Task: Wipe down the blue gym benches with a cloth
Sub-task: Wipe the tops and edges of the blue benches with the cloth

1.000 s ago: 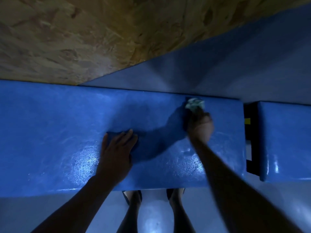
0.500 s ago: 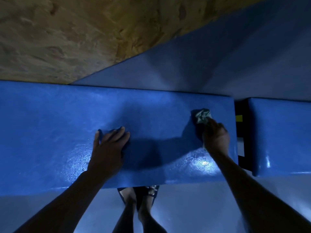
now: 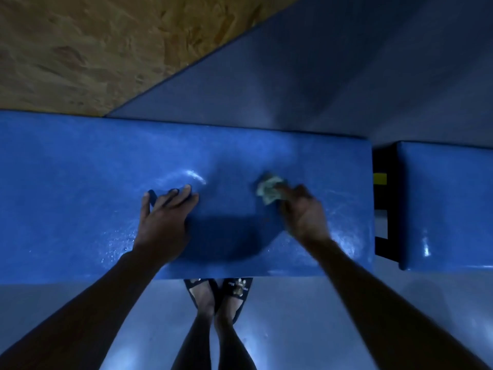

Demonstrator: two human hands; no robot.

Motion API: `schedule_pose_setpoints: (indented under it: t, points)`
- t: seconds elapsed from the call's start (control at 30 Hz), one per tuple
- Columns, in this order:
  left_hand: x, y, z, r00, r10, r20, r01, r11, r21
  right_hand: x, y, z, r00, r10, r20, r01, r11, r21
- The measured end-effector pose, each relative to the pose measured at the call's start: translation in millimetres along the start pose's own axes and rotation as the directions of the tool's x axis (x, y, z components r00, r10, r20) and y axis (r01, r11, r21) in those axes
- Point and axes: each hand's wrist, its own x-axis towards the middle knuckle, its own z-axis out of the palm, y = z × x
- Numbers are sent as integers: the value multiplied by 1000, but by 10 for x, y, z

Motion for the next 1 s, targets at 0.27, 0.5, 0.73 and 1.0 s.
schedule_pose_setpoints:
  t: [0.27,0.5,0.73,1.0]
  points:
    - [-60,67,-9,1000,-24,18,25,999,-28,-312,-241,294,826,532,-184,-492,841,223]
    - [-340,97,-45,994,-66,-82,58,993,-101,-417,-991,399,987,-98,128,81,988,131]
    - [-770,242,82,995,-71,-74,59,986,-158,-788,679,-136,870,485,-88,-481,874,60]
    - [-912,451,249,995,-101,1,100,984,-148,-975,-1115,537,971,222,93,-238,946,219]
